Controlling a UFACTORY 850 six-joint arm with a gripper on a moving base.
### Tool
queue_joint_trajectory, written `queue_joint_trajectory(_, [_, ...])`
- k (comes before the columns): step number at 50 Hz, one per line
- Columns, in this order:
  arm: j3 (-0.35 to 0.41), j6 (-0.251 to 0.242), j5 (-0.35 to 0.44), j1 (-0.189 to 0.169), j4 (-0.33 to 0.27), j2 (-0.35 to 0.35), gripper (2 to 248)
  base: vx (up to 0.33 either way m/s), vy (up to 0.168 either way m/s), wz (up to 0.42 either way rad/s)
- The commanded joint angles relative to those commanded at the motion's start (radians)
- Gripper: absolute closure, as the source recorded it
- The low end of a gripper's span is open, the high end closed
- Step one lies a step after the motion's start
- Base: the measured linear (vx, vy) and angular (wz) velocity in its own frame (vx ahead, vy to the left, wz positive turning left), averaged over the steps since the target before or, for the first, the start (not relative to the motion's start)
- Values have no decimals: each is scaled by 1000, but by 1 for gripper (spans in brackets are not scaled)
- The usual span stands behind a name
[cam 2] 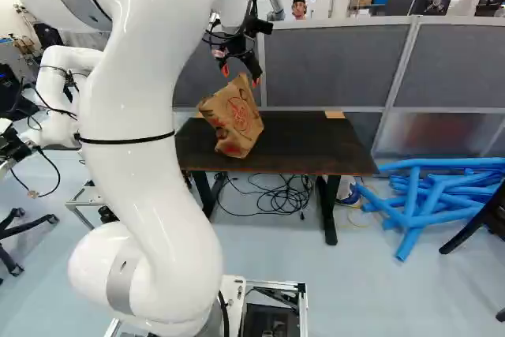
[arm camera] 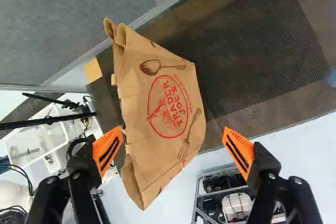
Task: Pick up the bag on the ground and place it on the table
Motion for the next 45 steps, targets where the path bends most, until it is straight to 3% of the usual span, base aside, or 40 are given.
queue_joint_trajectory(45, [0, 0, 0, 0, 0, 0, 3, -100, 1, 8])
